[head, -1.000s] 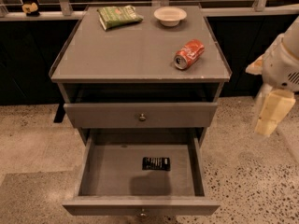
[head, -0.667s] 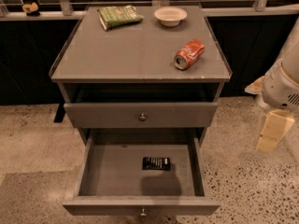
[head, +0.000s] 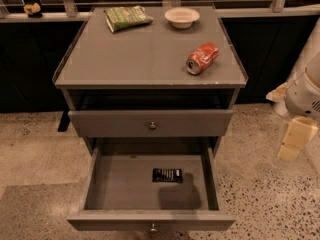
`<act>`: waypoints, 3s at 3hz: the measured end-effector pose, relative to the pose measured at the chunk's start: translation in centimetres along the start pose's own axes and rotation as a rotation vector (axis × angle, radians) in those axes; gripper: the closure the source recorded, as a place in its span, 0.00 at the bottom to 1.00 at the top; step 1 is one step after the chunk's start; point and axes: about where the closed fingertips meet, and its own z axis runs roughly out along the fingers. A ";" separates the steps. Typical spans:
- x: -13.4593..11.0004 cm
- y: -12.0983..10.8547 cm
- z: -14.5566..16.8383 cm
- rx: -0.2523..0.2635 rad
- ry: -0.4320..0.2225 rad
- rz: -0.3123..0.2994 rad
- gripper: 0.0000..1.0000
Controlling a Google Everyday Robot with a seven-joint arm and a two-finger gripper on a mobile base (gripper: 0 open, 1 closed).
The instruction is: Pick rxbar chocolate from middle drawer and place on counter
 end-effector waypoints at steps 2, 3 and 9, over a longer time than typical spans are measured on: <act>3.2 -2.5 1.8 0.016 -0.013 0.072 0.00; 3.5 -2.0 3.3 -0.025 -0.037 0.093 0.00; 1.8 3.3 19.6 -0.216 0.026 0.039 0.00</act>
Offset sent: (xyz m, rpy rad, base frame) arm 0.0128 -0.0278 -0.0165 0.0127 -0.0073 -0.0596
